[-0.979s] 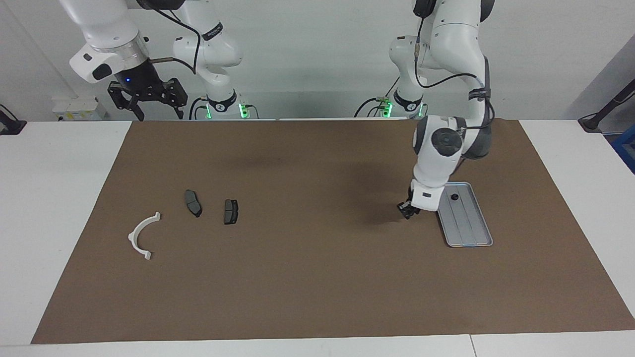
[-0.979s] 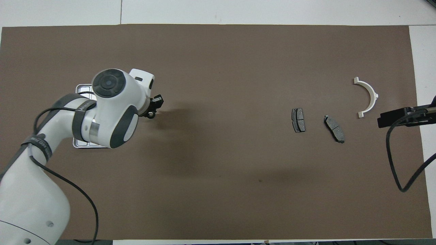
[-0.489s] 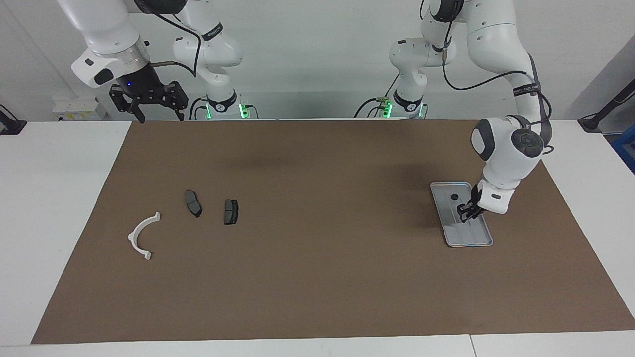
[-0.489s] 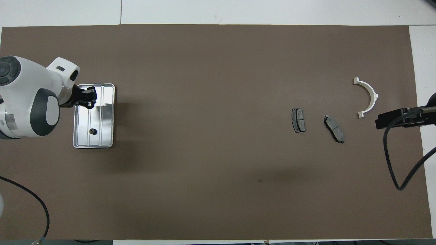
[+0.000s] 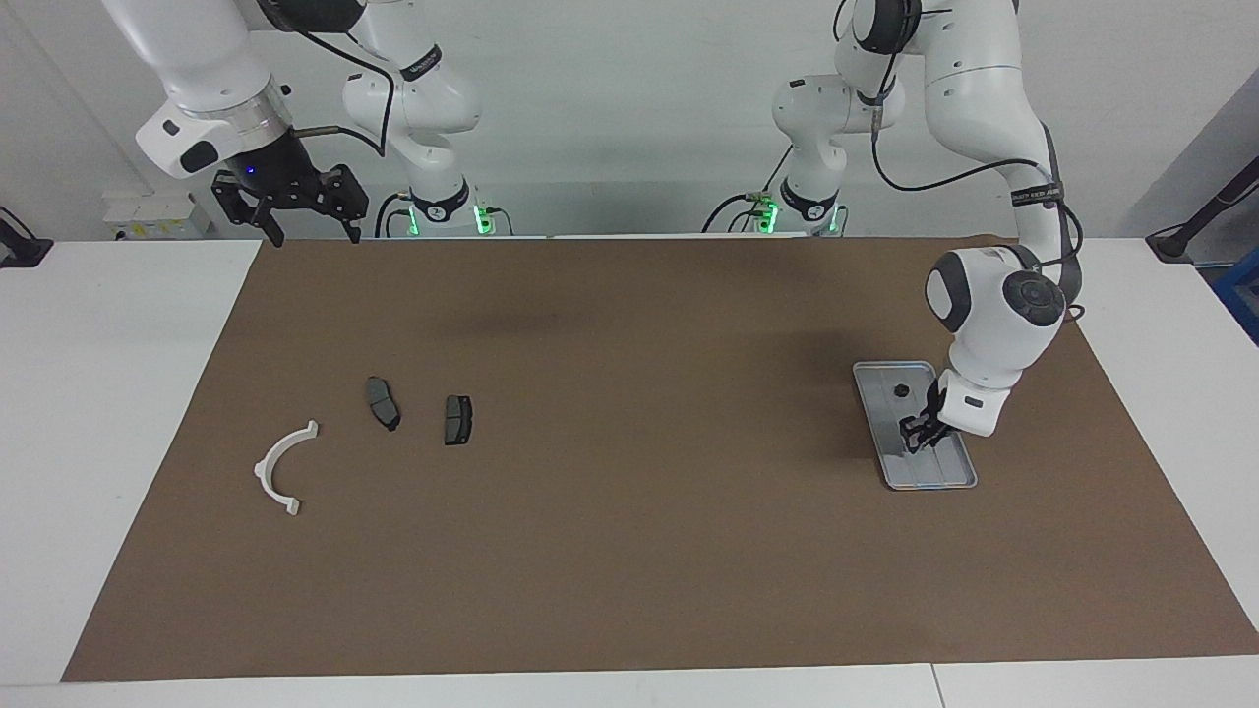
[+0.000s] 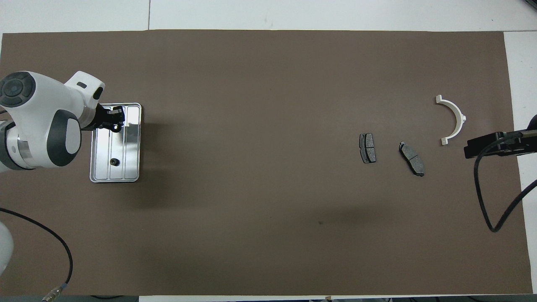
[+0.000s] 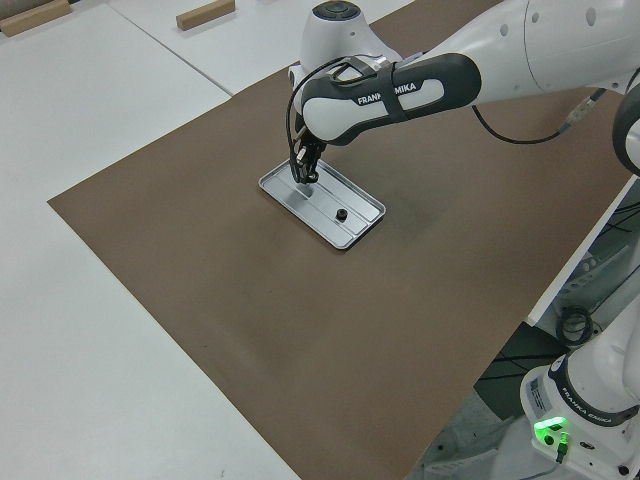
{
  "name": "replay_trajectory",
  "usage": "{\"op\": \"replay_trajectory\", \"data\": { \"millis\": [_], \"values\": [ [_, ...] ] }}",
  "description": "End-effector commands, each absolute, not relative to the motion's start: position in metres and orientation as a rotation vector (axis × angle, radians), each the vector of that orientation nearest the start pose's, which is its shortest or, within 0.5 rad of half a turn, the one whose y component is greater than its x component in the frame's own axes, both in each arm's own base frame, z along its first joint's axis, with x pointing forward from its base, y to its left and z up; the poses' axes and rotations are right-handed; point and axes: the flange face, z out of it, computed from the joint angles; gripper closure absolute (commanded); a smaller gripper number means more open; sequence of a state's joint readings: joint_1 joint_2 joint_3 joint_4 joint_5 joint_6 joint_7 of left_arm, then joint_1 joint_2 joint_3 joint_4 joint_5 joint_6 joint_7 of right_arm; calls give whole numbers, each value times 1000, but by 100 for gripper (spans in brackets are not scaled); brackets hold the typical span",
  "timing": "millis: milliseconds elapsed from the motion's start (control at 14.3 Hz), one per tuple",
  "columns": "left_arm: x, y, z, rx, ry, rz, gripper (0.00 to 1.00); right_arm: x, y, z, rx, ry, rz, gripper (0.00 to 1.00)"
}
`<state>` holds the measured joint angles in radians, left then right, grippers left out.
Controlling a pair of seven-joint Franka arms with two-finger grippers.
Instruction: Pick bearing gear from pile to tray
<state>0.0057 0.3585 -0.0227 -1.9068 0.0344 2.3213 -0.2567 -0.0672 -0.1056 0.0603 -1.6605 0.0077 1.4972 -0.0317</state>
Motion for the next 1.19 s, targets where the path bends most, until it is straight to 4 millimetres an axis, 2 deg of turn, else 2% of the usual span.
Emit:
{"op": "replay_trajectory", "data": {
  "millis": [0, 280, 350, 419, 489, 559, 629, 769, 839, 909, 1119],
  "values": [
    [631, 9, 310, -3125, -308, -99, 99, 516, -3, 640, -3179, -74, 10, 0],
    [625, 10, 301, -3127, -307, -102, 90, 521, -2, 641, -3183, -77, -44, 0],
    [625, 10, 301, -3126, -307, -94, 75, 520, -3, 641, -3184, -75, -44, 0],
    [626, 11, 303, -3126, -312, -87, 22, 521, -4, 641, -3184, -73, -42, 0],
    [626, 9, 305, -3127, -311, -63, 0, 520, -4, 641, -3184, -73, -44, 0],
    [625, 10, 314, -3125, -312, -32, 0, 520, -4, 641, -3184, -70, -47, 0],
    [626, 12, 335, -3127, -325, -17, 0, 521, -4, 641, -3184, -70, -44, 0],
    [618, 22, 393, -3142, -377, 27, 0, 521, -4, 641, -3184, -70, -47, 0],
    [609, 36, 420, -3137, -410, 43, 0, 521, -4, 641, -3184, -70, -44, 0],
    [596, 42, 449, -3135, -423, 53, 0, 521, -5, 640, -3183, -70, -42, 0],
    [555, 40, 521, -3132, -422, 77, 0, 522, -3, 639, -3169, -63, -40, 0]
  ]
}}
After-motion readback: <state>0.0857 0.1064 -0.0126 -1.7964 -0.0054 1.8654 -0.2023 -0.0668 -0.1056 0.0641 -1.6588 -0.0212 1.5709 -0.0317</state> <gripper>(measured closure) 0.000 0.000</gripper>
